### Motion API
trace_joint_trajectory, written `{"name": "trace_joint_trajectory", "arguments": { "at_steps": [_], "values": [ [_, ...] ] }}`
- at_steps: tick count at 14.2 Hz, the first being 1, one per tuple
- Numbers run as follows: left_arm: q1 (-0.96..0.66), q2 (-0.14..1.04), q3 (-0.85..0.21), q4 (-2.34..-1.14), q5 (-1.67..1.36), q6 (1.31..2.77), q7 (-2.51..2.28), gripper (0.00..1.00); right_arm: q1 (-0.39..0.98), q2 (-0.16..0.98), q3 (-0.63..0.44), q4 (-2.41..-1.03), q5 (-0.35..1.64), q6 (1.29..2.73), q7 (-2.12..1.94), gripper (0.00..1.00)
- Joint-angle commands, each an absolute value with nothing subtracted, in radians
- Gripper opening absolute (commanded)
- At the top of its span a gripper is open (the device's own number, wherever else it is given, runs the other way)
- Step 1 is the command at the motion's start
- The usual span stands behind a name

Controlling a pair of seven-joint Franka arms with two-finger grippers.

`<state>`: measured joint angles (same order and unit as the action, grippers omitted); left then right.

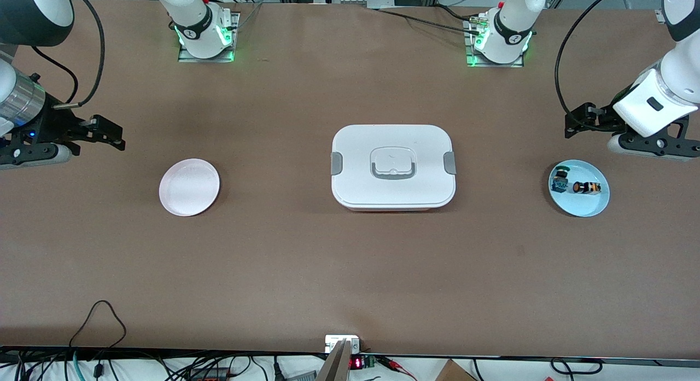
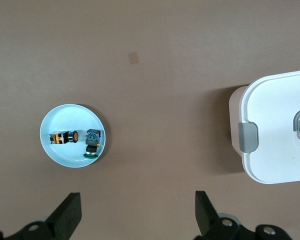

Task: Transfer orange switch to right arm and place

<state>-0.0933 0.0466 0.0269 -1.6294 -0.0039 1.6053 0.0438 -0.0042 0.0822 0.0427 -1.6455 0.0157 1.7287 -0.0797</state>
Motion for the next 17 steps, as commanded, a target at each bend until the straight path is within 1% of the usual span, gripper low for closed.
{"name": "trace_joint_trajectory", "arguments": {
  "at_steps": [1, 9, 17],
  "values": [
    [-0.100, 0.060, 0.031, -1.598, 0.014, 1.583, 0.035, 1.00, 0.008, 0.075, 0.035, -1.647, -0.002, 1.733, -0.072, 1.00],
    [-0.097, 0.060, 0.031, -1.600, 0.014, 1.580, 0.035, 1.00, 0.008, 0.075, 0.035, -1.647, -0.002, 1.733, -0.072, 1.00],
    [-0.087, 0.060, 0.032, -1.600, 0.002, 1.522, 0.031, 1.00, 0.008, 0.074, 0.035, -1.647, -0.002, 1.733, -0.071, 1.00]
  ]
}}
